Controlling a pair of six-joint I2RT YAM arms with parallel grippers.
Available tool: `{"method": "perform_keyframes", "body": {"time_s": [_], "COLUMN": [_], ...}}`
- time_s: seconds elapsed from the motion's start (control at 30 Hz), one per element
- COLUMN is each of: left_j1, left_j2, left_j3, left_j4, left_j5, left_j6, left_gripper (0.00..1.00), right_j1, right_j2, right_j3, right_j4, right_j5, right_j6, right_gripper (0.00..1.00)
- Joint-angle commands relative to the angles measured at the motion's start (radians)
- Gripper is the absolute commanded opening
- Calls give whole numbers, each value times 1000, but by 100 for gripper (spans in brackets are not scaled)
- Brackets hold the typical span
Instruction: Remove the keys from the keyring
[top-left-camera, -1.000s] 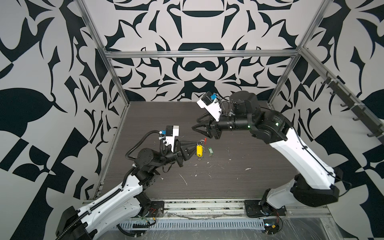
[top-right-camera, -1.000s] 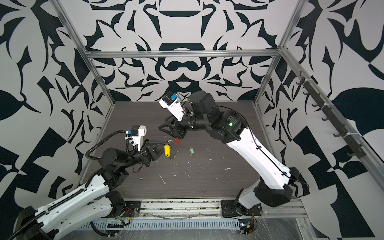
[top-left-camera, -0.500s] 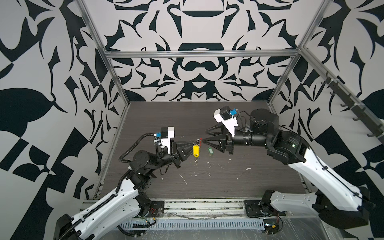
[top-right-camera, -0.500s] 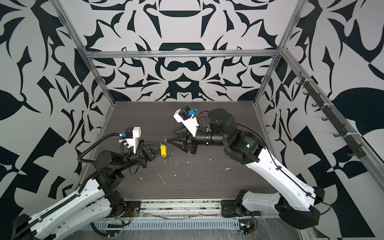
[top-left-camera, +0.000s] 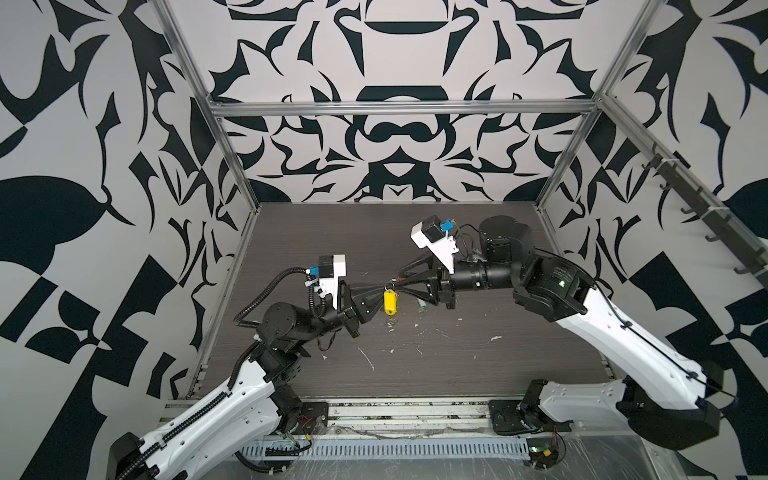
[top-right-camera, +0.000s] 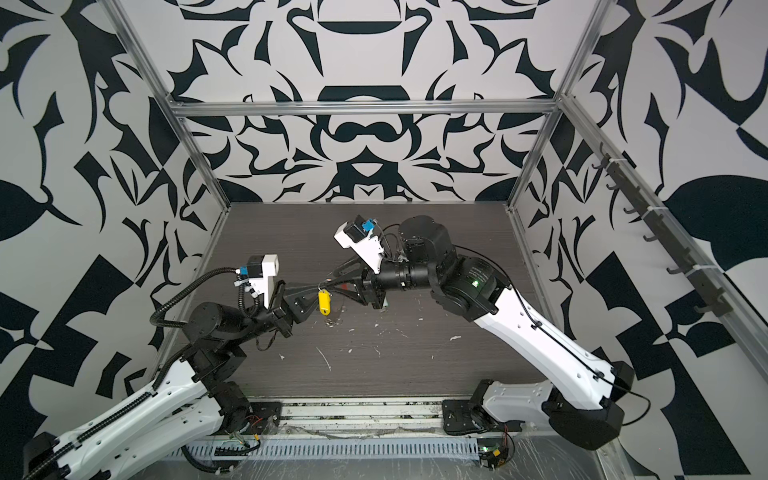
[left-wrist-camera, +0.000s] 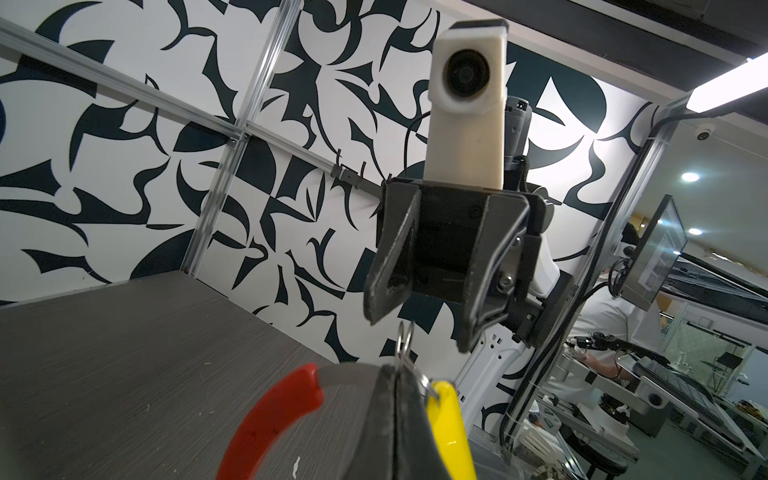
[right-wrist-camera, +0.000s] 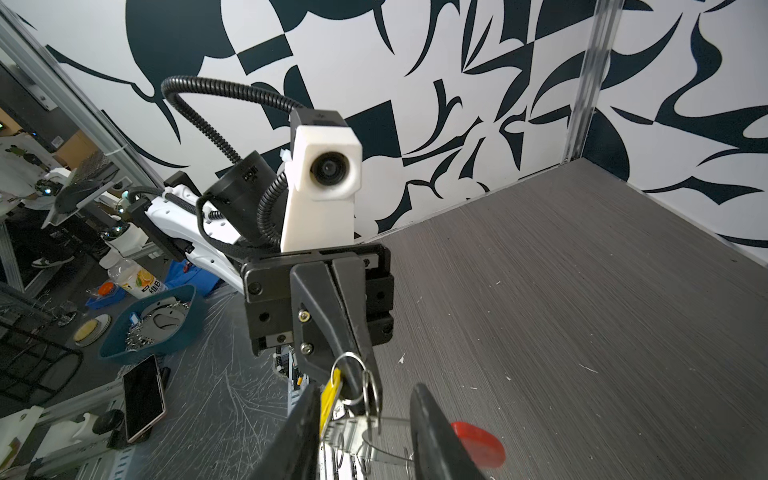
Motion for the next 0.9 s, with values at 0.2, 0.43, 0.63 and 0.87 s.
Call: {"method": "perform_keyframes", "body": {"time_s": [0.2, 0.43, 0.63, 0.87], "left_j1": [-2, -1, -2, -2], "left_j2": [-25, -38, -41, -33], "left_j3": [15, 9, 9, 12], "left_j4": [8, -5, -12, -15], "left_j5": [-15, -25, -28, -28], "left_j6": [24, 28, 30, 28], "left_gripper": [0, 0, 0, 0], "right_j1": [-3, -4, -3, -3], "right_j2": [11, 10, 3, 5], "right_j3": [8, 19, 19, 20], "right_j4": [30, 17, 12, 14], "right_j5": [-45, -23, -12, -21], "right_j6": [13, 10, 7, 9], "right_gripper": [22, 19, 18, 3]}}
